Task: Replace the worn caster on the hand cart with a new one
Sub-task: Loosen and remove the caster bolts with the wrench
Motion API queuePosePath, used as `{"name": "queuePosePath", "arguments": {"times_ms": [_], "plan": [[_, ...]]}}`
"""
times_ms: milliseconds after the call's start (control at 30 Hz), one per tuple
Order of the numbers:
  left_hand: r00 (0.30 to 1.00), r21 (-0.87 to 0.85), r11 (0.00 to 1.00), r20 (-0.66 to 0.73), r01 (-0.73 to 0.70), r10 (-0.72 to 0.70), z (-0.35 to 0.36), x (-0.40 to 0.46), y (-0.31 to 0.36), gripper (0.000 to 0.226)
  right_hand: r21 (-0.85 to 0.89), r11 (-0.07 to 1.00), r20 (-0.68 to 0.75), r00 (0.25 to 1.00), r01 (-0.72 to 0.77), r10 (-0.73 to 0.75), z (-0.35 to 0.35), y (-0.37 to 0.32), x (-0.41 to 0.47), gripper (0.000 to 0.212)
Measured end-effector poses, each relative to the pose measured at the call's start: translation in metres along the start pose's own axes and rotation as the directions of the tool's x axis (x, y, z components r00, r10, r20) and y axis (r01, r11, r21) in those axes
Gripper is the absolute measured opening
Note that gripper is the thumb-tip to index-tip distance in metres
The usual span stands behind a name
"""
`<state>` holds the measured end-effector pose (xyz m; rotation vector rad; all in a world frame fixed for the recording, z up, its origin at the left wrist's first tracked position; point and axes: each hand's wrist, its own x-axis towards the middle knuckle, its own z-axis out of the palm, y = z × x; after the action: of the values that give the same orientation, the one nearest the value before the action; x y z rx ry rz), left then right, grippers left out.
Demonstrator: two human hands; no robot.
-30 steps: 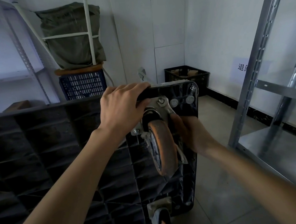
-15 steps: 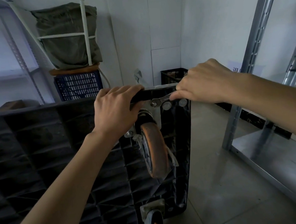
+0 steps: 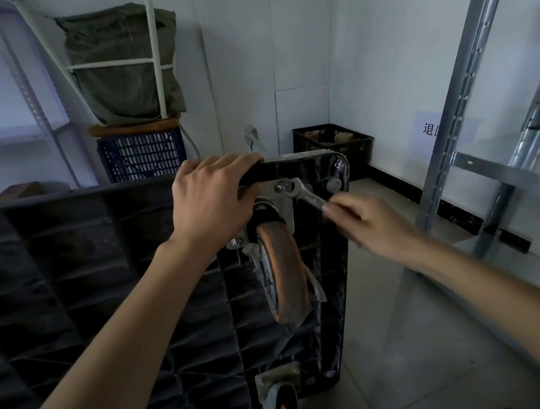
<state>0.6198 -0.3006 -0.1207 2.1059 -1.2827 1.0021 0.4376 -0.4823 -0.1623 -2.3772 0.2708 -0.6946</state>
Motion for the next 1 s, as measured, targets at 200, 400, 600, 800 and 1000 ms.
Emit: {"name": "queuePosePath", "arguments": {"times_ms": [200, 400, 600, 800, 1000], "plan": [[1.000, 0.000, 1.000, 0.003, -0.002, 0.002, -0.001, -0.001, 0.001, 0.038, 0.260, 0.959, -0.120, 0.981, -0.115, 0.150, 0.052, -0.002, -0.008, 0.027], [1.000, 0.003, 1.000, -0.010, -0.005, 0.005, 0.000, 0.000, 0.002, 0.038, 0.300, 0.946, -0.146, 0.974, -0.123, 0.173, 0.065, -0.010, -0.007, 0.029], [1.000, -0.002, 1.000, -0.007, 0.004, -0.004, 0.000, 0.000, 0.001, 0.040, 0.451, 0.880, -0.128, 0.965, -0.149, 0.230, 0.069, -0.013, -0.005, 0.031], [1.000, -0.005, 1.000, -0.007, -0.002, 0.002, 0.001, -0.001, 0.001, 0.040, 0.527, 0.841, -0.209, 0.941, -0.120, 0.265, 0.091, -0.021, -0.007, 0.033], [1.000, -0.008, 1.000, -0.014, -0.006, 0.006, 0.001, 0.000, 0.001, 0.039, 0.489, 0.855, -0.204, 0.931, -0.171, 0.303, 0.095, -0.021, -0.012, 0.046]]}}
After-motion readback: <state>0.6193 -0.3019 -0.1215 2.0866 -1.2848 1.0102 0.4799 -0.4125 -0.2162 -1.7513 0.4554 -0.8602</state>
